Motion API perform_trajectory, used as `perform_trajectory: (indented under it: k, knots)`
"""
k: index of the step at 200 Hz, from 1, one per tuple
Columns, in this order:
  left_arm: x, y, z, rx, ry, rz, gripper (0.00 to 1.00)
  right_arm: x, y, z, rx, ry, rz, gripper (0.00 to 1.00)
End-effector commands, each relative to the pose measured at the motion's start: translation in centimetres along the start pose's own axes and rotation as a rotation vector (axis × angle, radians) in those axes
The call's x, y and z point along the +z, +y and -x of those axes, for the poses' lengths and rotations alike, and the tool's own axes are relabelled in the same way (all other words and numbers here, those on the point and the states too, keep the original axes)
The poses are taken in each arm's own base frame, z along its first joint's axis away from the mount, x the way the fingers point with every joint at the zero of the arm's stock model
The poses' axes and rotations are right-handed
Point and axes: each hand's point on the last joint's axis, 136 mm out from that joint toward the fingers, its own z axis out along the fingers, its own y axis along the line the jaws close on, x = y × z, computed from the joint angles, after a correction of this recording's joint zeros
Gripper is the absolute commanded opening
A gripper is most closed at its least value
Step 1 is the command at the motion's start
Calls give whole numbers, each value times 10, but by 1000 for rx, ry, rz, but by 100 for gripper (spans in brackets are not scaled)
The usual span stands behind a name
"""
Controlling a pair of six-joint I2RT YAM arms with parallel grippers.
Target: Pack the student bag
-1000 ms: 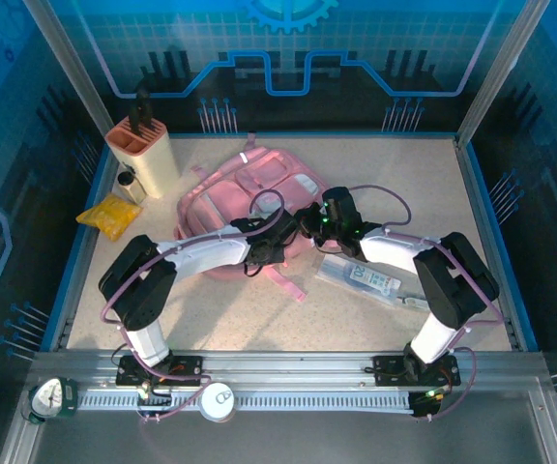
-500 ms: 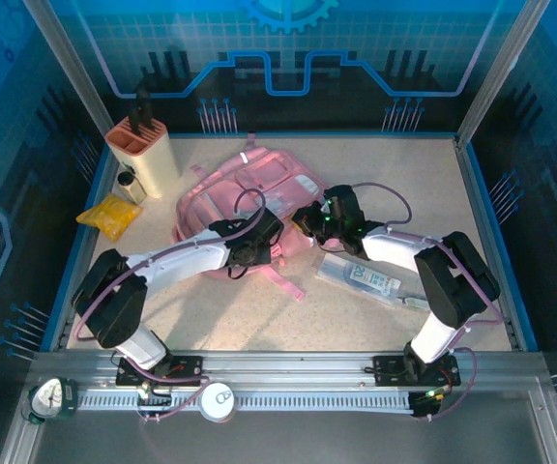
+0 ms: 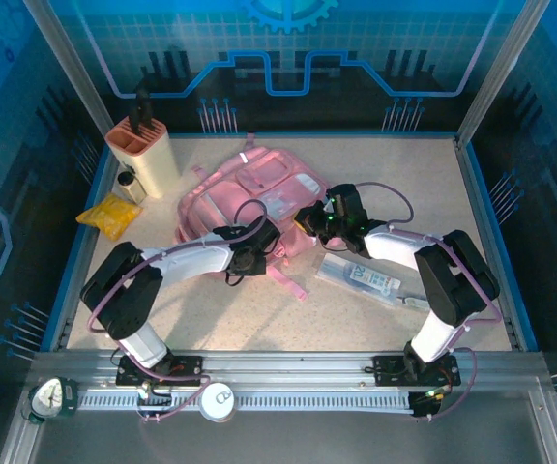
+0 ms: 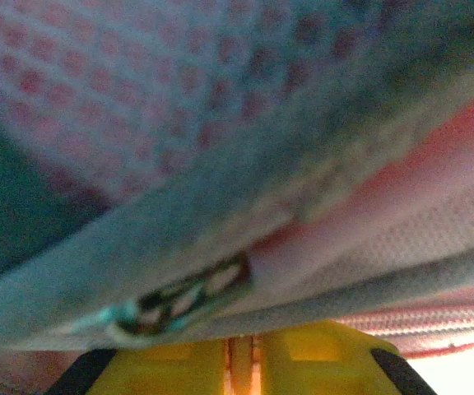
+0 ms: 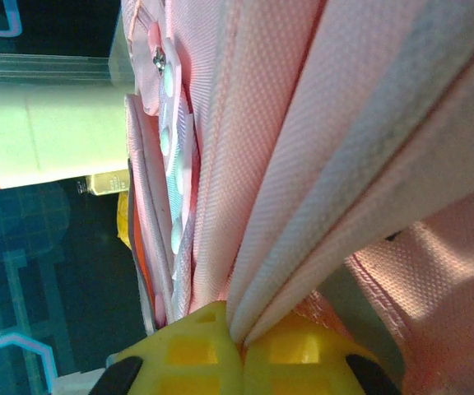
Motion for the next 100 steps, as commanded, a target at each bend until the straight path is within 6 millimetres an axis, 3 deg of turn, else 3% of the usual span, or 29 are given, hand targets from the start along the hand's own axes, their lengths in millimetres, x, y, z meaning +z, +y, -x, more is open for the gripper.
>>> perform_trajectory:
  k: [1, 20, 47, 81, 100]
  knots:
    - [11, 11, 3, -35, -18, 51, 21, -4, 24, 9, -41, -42, 76, 0]
    - [17, 9, 3, -52, -34, 33, 22, -4, 25, 8, -45, -40, 77, 0]
    - [15, 12, 3, -72, -53, 31, 14, -5, 24, 8, -54, -43, 71, 0]
    - [-6, 26, 8, -45, -99, 59, 0, -11, 23, 17, -79, -69, 54, 0]
    - [-15, 36, 6, -9, -95, 61, 0, -14, 17, 28, -91, -88, 30, 0]
